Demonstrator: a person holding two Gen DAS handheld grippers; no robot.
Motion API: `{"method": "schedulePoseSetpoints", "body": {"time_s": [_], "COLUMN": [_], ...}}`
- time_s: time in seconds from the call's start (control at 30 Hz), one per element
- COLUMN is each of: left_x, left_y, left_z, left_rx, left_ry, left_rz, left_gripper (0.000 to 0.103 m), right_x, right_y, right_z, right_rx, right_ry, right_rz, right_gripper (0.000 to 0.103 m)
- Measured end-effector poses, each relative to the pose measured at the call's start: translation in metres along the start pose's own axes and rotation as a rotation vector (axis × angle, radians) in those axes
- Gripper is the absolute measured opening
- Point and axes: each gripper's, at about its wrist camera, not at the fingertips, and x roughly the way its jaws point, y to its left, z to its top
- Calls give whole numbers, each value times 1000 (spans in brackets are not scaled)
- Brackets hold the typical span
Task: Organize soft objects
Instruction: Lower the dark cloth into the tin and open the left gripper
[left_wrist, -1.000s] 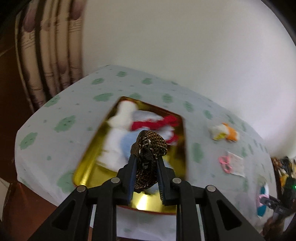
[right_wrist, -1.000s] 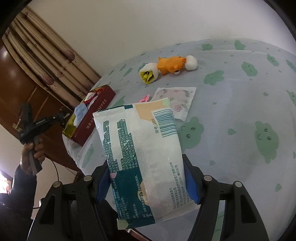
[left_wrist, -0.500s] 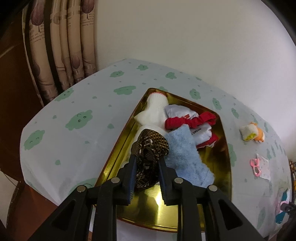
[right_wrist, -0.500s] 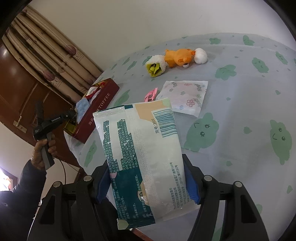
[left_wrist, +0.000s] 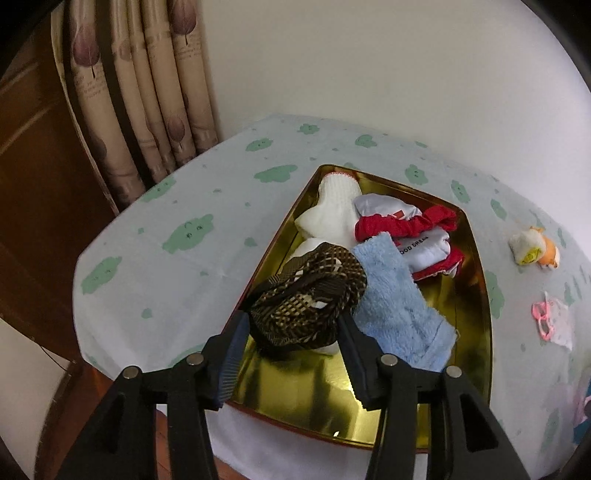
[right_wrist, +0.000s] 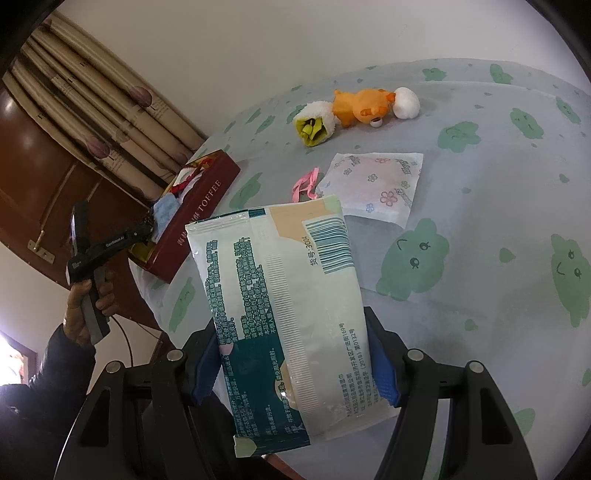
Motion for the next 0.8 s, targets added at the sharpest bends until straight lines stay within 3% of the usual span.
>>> {"method": "schedulePoseSetpoints", "body": {"time_s": [0.1, 0.23, 0.4, 0.63, 0.8], "left_x": [-13, -32, -47, -57, -67], "left_y": [-2, 3, 0, -10, -10], "left_z": [-2, -9, -29, -59, -70], "left_rx": [3, -68, -103, -62, -52], "left_ry": [-40, -61, -60, -47, -108], "left_rz": [17, -69, -113, -76, -34], "left_gripper": [50, 54, 54, 54, 54], "right_x": [-1, -2, 1, 19, 49], "right_y": [1, 7, 29, 92, 151], "right_z": [0, 4, 17, 49, 74], "right_rx": [-2, -14, -70, -184, -257], "right_ry": [-4, -12, -10, -2, 9], "right_rz": [2, 12, 32, 109, 183], "right_gripper": [66, 66, 66, 66, 66]}}
